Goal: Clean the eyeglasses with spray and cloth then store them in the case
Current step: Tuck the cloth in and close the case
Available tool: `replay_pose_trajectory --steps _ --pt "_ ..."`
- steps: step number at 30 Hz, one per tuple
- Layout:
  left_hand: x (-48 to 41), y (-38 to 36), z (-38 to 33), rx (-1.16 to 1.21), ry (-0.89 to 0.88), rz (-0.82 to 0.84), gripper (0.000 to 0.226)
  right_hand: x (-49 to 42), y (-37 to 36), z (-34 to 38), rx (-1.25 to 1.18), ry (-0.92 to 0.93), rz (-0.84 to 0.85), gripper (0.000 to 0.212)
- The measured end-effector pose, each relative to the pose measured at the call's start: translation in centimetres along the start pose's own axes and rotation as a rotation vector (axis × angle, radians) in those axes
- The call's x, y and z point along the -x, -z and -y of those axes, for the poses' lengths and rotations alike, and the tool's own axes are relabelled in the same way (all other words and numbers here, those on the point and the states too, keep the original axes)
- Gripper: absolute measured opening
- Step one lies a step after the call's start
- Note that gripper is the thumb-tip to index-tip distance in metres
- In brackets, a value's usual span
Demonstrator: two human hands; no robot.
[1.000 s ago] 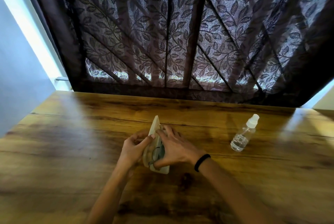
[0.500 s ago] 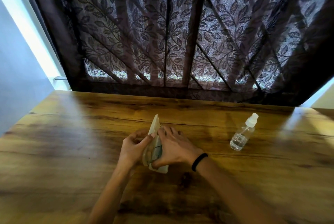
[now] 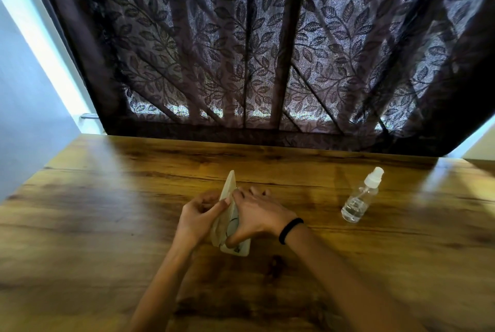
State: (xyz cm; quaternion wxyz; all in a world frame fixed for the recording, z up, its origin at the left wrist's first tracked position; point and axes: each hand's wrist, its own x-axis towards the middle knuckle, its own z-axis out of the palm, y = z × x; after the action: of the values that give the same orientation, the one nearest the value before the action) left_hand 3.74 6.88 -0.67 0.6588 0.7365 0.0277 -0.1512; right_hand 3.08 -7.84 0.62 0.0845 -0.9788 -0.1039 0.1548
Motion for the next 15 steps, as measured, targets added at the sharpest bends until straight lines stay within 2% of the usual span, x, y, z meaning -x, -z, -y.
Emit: replay_pose_trajectory --steps 4,8,10,15 --pt "0.1 0.0 0.1 -0.030 -0.008 0.006 0.028 0.2 0.1 -0.1 -0.033 -0.004 -0.015 0.100" --pt "0.0 -0.2 -0.1 -0.055 -0.012 0.029 0.025 0.3 0.0 -0.7 -0.076 -0.023 0.005 0.119" --pt "0.0 -0.2 -0.1 -0.077 -0.014 0.040 0.026 0.4 -0.1 -0.9 -0.111 -0.018 0.025 0.120" --pt "0.0 0.1 -0.2 -0.112 -0.007 0.107 0.041 0.6 -0.1 -2.0 -0.453 -0.036 0.029 0.111"
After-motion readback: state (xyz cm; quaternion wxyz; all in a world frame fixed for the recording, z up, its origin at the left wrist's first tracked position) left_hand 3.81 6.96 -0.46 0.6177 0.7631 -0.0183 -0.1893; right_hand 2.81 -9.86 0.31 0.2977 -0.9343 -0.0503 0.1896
